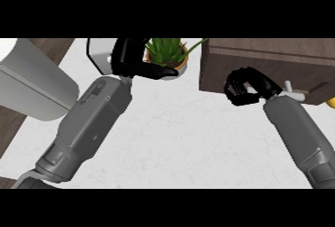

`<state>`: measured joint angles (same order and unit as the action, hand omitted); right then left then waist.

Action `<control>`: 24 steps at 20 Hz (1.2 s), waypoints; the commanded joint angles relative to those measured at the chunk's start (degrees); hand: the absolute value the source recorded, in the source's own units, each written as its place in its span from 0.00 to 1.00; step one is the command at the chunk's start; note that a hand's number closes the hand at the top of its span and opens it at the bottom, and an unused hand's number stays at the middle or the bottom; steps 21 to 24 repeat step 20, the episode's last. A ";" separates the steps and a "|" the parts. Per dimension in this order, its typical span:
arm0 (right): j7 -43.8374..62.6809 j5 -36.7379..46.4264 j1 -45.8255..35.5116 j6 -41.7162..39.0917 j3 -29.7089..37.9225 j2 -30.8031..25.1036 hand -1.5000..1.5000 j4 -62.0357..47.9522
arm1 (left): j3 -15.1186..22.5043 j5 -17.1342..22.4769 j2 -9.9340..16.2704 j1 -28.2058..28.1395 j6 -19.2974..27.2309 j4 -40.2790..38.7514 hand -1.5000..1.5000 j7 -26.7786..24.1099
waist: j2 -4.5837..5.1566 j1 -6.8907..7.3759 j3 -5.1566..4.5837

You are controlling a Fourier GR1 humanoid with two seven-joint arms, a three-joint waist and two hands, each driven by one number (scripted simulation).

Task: Pick up the cup, place it into the drawer and close the drawer

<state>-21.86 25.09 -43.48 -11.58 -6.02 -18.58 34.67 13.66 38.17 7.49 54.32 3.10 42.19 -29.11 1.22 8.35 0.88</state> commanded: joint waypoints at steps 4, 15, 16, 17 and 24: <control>2.48 -2.35 -8.35 1.76 6.39 -6.03 1.00 -4.39 | 0.21 0.03 3.38 -4.39 -1.48 0.74 0.00 1.89 | 1.46 3.77 -0.57; 2.62 -6.65 -8.58 -4.22 8.75 -9.67 1.00 -0.57 | 0.59 0.57 3.68 -6.52 -3.89 3.35 0.00 1.95 | 1.85 4.66 -0.68; 2.53 -6.75 -8.42 -4.54 8.63 -9.73 1.00 -0.09 | 0.62 0.60 3.74 -6.59 -4.12 3.33 0.00 2.09 | 2.09 4.76 -0.68; 2.61 -7.01 -7.78 -4.55 8.74 -9.60 1.00 0.03 | 0.68 0.91 3.37 -6.78 -3.91 3.50 0.00 2.79 | 2.04 4.96 -0.63; 3.22 -7.96 -7.82 -6.33 9.07 -10.31 1.00 0.94 | 0.89 0.66 3.66 -7.50 -4.38 4.00 0.00 2.25 | 2.12 5.21 -0.70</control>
